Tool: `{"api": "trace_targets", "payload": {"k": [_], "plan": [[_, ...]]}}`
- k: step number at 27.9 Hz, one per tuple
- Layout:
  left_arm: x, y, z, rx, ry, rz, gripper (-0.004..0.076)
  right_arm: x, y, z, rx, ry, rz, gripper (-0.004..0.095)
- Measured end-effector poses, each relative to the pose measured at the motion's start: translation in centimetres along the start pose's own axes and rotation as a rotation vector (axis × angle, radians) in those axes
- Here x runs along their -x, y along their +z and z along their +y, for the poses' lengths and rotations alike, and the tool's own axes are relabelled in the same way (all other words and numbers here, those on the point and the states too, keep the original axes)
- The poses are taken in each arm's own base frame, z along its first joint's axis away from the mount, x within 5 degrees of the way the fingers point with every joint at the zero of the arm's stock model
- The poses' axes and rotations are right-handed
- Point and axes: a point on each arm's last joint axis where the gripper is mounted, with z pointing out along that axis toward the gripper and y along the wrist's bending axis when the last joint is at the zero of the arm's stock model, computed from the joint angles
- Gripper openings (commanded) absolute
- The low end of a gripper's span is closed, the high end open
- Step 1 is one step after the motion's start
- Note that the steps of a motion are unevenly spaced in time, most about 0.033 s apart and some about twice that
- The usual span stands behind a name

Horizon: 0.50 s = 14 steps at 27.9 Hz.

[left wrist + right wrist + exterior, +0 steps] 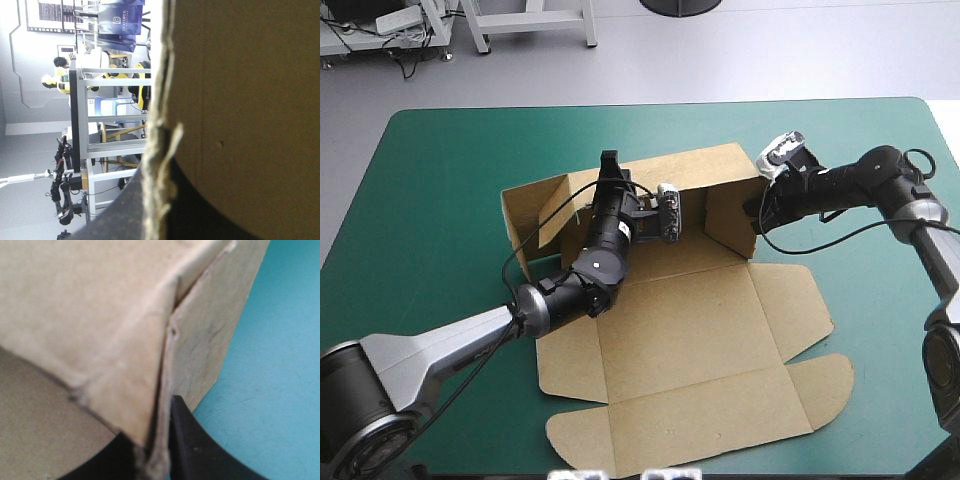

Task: Fold the box

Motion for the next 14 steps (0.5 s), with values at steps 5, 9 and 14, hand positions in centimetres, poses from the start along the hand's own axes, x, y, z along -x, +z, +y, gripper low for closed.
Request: {"api": "trace_targets", "payload": {"k": [5,9,14], "plan": [[0.1,0.8,-0.7,0.03,0.083,0.028,0.0252,-0.4,0.2,0.2,0.001,0.024,-0.008,0.0002],[0.2,1.4,-1.5,0.028,0.137,0.042,0.0344,-0.5,0.3,0.2,0.002,0.037,-0.009,0.0002],[0.3,1.5,-1.5,0.033,0.159,0.038,0.0345,-0.5,0.3,0.2,0.002,0.047,-0.009,0.0002]]}}
